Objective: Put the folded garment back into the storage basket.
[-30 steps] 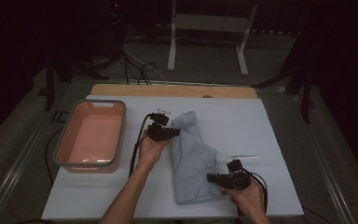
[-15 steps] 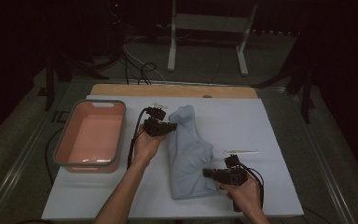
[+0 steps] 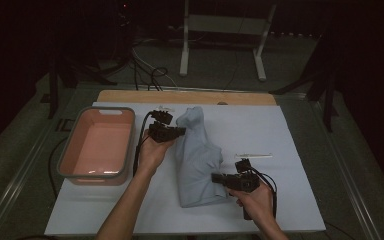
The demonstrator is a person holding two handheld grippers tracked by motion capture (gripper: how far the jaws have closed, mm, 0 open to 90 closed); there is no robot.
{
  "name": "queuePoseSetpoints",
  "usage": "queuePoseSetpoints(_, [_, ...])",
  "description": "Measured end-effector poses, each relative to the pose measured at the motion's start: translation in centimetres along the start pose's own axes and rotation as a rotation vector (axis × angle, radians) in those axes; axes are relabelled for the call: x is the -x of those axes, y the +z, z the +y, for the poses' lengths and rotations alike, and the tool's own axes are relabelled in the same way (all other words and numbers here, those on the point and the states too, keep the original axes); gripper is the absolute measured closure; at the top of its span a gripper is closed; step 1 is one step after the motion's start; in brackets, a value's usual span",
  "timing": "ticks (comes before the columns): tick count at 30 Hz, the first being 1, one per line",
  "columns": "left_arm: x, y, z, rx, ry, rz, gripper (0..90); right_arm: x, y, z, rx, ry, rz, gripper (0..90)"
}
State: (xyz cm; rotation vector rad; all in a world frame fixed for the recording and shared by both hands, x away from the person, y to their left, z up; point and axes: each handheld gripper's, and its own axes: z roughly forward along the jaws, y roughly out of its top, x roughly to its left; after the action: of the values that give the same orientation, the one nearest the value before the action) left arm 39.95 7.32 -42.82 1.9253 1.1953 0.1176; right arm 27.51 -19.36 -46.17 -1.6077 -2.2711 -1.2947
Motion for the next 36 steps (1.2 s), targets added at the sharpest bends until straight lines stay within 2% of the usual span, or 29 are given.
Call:
queuePoseSetpoints(18, [-0.7,-2.2,1.0,0.034,0.002,0.025,88.3,-1.0,1.1,1.6,0.036,0.023,0.019,82.2])
queuePoseSetpoints(36, [-1.7,-3.9,1.9,0.059,-0.009,0.029,88.4,-1.8,2.0,2.8,0.041,0.032,0.043,82.2])
